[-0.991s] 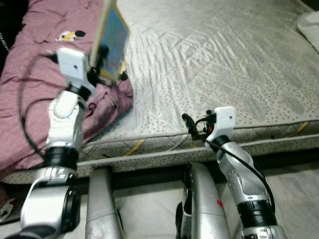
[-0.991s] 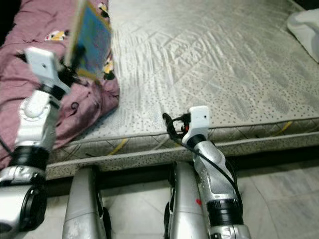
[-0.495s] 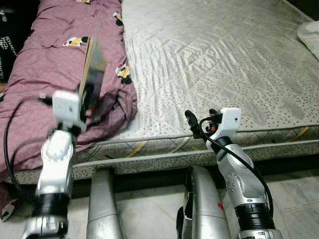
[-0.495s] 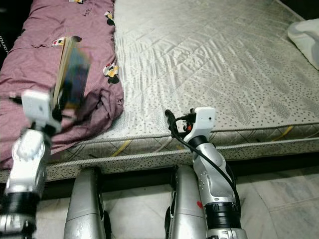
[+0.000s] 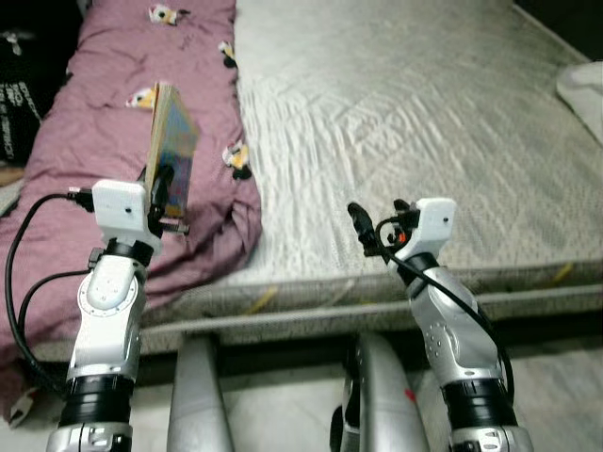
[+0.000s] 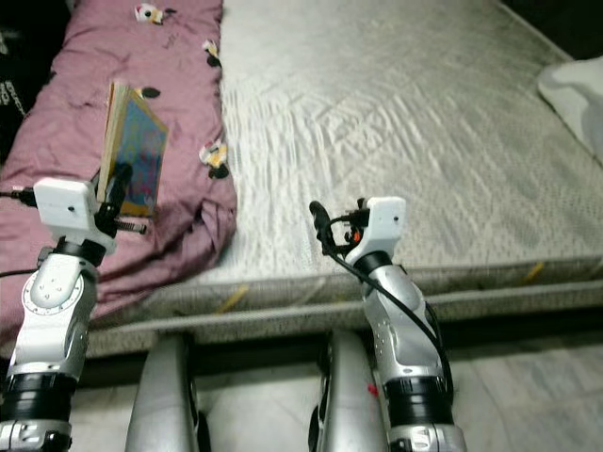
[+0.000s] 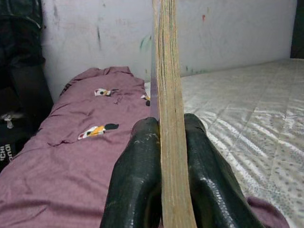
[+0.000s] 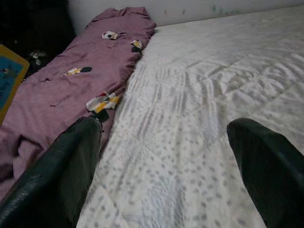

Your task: Clean up the room

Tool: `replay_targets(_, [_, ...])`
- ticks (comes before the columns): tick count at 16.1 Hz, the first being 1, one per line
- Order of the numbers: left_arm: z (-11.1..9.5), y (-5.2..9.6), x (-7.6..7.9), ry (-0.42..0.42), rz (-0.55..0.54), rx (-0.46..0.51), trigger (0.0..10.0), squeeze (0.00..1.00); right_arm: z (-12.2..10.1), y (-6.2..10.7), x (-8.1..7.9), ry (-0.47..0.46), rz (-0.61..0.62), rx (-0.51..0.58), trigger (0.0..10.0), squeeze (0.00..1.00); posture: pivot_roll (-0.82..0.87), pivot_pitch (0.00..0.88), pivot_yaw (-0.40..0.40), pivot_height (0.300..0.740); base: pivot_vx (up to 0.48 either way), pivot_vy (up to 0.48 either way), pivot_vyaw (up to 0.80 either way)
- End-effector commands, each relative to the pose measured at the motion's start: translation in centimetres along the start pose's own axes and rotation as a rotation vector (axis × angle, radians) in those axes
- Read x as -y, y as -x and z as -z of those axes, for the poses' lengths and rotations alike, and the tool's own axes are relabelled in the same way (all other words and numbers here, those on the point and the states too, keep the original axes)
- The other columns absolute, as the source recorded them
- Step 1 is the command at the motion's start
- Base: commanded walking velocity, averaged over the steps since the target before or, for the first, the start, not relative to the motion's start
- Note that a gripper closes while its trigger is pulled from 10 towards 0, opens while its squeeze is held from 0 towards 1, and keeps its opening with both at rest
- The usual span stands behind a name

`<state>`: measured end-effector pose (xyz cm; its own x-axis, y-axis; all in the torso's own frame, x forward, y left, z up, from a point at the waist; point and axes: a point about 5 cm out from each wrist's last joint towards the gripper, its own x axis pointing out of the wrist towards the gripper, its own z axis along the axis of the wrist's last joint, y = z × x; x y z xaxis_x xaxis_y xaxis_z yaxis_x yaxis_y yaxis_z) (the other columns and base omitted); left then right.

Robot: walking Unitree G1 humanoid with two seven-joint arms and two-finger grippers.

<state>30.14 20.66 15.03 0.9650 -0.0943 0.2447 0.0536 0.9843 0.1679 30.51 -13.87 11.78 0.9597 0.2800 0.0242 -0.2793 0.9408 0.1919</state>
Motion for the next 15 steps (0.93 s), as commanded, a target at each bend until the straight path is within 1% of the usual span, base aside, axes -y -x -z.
replay_targets(1, [-1.1, -0.5, 0.4, -0.014, 0.017, 0.039, 9.8, 0.00, -0.3, -0.1, 0.1, 0.005, 0.004, 0.016, 10.0, 0.00, 0.08, 0.002, -0.031, 0.643, 0.000, 0.000, 0.00])
replay_targets(3, [-0.7, -0.3, 0.9, -0.012, 0.026, 0.017, 10.0, 0.00, -0.2, 0.1, 0.2, 0.005, 0.014, 0.019, 10.0, 0.00, 0.07, 0.005, -0.029, 0.662, 0.000, 0.000, 0.00])
replay_targets(5, [-0.1, 0.4, 1.5, -0.019, 0.031, -0.018, 10.0, 0.00, 0.1, 0.7, 0.3, 0.012, 0.026, 0.013, 10.0, 0.00, 0.07, 0.007, -0.034, 0.681, 0.000, 0.000, 0.00])
replay_targets(8, [0.6, 1.4, 1.7, -0.017, 0.023, -0.062, 10.0, 0.00, 0.4, 1.3, 0.7, 0.027, 0.063, 0.006, 10.0, 0.00, 0.06, 0.022, -0.026, 0.709, 0.000, 0.000, 0.00])
replay_targets(10, [0.7, 1.4, 1.7, -0.008, 0.015, -0.075, 10.0, 0.00, 0.4, 1.6, 1.1, 0.027, 0.109, 0.012, 10.0, 0.00, 0.05, 0.025, -0.015, 0.728, 0.000, 0.000, 0.00])
replay_targets(11, [0.6, 1.1, 2.0, -0.011, 0.030, -0.075, 10.0, 0.00, 0.4, 1.8, 1.3, 0.035, 0.130, 0.015, 10.0, 0.00, 0.04, 0.027, -0.012, 0.740, 0.000, 0.000, 0.00])
replay_targets(14, [0.6, 0.8, 2.3, -0.020, 0.054, -0.081, 10.0, 0.00, 0.6, 2.3, 1.5, 0.041, 0.155, 0.015, 10.0, 0.00, 0.04, 0.035, -0.009, 0.740, 0.000, 0.000, 0.00])
replay_targets(15, [0.8, 0.8, 2.6, -0.030, 0.080, -0.094, 10.0, 0.00, 0.7, 2.6, 1.8, 0.042, 0.174, 0.011, 10.0, 0.00, 0.03, 0.045, -0.010, 0.740, 0.000, 0.000, 0.00])
